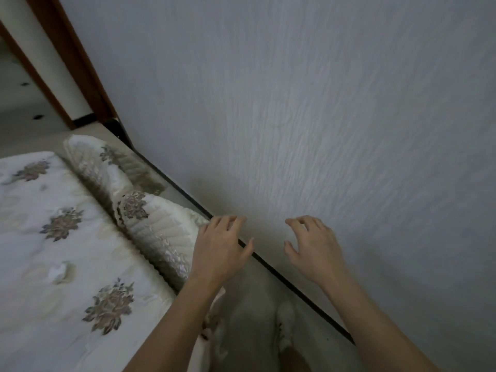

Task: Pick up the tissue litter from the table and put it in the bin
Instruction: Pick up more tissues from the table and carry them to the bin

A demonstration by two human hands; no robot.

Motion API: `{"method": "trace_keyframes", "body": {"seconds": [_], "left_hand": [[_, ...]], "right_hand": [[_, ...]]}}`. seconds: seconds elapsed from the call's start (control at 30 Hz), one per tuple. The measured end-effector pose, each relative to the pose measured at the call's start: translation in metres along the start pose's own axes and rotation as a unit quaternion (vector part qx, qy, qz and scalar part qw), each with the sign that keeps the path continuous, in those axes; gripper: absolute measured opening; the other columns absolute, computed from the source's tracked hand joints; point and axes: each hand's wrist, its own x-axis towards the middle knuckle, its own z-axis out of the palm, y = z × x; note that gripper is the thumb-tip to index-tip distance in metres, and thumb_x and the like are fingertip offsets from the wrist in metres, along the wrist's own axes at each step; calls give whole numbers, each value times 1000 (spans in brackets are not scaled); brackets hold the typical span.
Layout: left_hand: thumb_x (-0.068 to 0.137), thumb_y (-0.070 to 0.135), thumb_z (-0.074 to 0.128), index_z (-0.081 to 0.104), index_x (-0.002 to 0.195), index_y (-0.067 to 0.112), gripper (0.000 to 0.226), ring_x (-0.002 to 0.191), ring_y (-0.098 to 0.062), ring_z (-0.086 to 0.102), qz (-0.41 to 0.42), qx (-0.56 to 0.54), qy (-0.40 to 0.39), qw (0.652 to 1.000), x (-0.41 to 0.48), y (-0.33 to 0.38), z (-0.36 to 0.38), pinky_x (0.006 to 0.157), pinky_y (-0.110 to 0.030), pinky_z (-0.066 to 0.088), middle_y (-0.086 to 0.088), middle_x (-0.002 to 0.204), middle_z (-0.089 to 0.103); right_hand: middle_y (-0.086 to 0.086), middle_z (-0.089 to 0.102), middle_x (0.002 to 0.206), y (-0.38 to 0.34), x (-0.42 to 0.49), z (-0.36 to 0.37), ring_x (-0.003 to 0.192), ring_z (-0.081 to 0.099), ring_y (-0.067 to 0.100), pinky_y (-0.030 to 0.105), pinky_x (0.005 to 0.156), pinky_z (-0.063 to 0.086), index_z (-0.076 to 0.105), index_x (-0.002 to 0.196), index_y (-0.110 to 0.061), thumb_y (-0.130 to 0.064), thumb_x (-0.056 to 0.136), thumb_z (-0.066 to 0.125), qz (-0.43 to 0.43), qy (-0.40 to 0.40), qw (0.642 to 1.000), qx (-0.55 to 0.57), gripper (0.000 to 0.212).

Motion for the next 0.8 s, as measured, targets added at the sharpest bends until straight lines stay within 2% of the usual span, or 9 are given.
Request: {"method": "trace_keyframes", "body": {"seconds": [0.13,0.37,0.47,0.57,0.8], "left_hand": [[88,56,47,58,125,26,49,113,-17,56,-54,19,5,998,37,-29,11,94,-36,46,4,125,63],[84,55,45,62,120,24,50,103,-23,61,-163,37,29,986,116,-65,25,81,-40,51,1,114,67],[84,54,47,62,119,24,48,100,-23,60,-210,49,41,976,147,-78,28,80,-40,50,2,111,68],[83,52,49,64,118,22,48,99,-26,60,-251,47,58,965,166,-89,29,80,-43,52,-1,110,68],[83,53,48,65,118,21,50,106,-24,61,-341,76,64,935,176,-118,21,84,-40,52,-1,115,67]], "right_hand": [[7,66,111,0,70,21,105,61,28,43,85,51,65,122,-16,-33,80,64,-60,-11,998,14,45],[6,67,104,-5,203,51,97,64,27,40,76,53,68,114,-15,-29,75,64,-182,-19,982,45,41],[5,67,102,-11,252,60,96,63,26,39,75,53,69,109,-14,-27,74,66,-231,-18,971,57,37],[6,67,100,-22,296,71,93,63,27,38,73,53,69,106,-13,-29,76,62,-268,-35,960,69,34],[7,67,100,-70,364,90,92,63,29,39,72,53,68,111,-12,-35,79,49,-324,-71,936,122,44]]}}
